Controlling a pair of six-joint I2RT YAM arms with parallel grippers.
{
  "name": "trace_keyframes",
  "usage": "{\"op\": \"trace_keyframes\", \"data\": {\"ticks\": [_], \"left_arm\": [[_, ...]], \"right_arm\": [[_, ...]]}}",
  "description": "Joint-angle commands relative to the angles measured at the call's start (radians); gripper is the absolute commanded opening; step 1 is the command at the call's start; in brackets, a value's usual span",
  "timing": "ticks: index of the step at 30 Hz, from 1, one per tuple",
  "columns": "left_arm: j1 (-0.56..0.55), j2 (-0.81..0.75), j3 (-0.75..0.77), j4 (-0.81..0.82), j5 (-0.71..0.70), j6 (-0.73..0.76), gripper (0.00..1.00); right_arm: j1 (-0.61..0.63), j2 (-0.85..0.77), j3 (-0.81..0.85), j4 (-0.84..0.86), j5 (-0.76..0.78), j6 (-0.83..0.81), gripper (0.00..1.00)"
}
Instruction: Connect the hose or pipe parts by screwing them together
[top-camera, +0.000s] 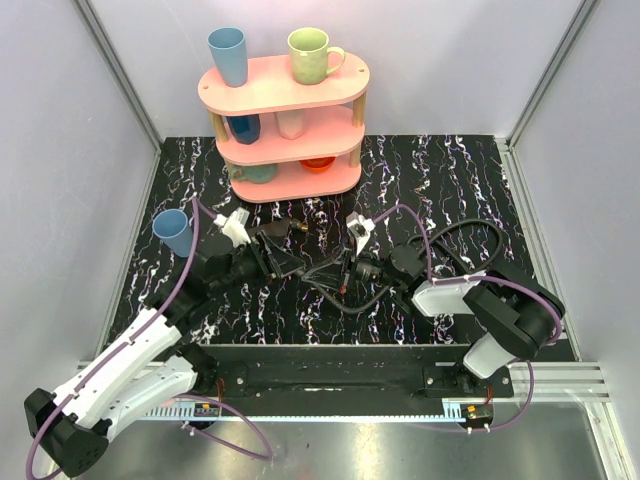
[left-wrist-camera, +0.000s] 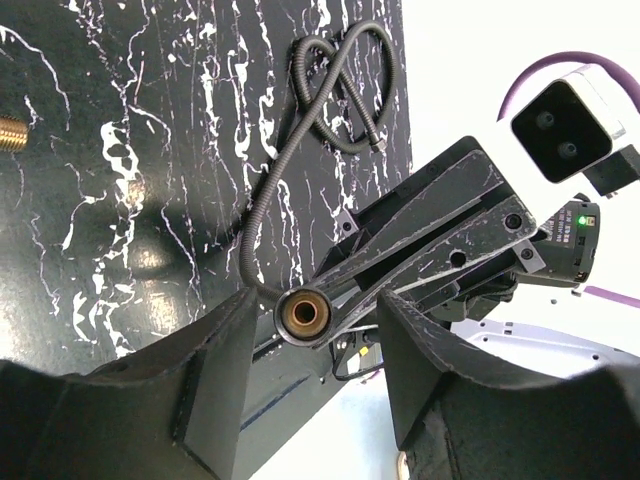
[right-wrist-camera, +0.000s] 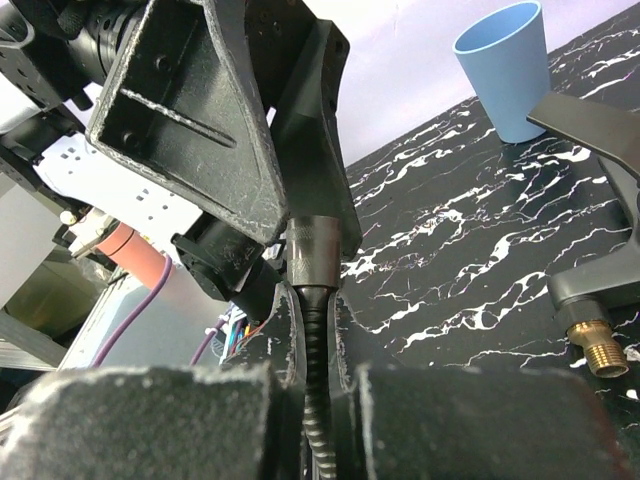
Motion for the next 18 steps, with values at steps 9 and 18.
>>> {"op": "trace_keyframes", "data": {"ticks": [9, 18], "left_arm": [[0.000, -0.003, 0.066, -0.043, -0.009, 0.047, 0.54], [0.000, 0.015, 0.069, -0.037, 0.008, 0.051, 0.45]], "right_arm": [[-0.002, -0.053, -0.022, 0.207, 0.028, -0.023, 0.00], [-0.002, -0.048, -0.003, 0.199, 0.007, -0.015, 0.00]]}}
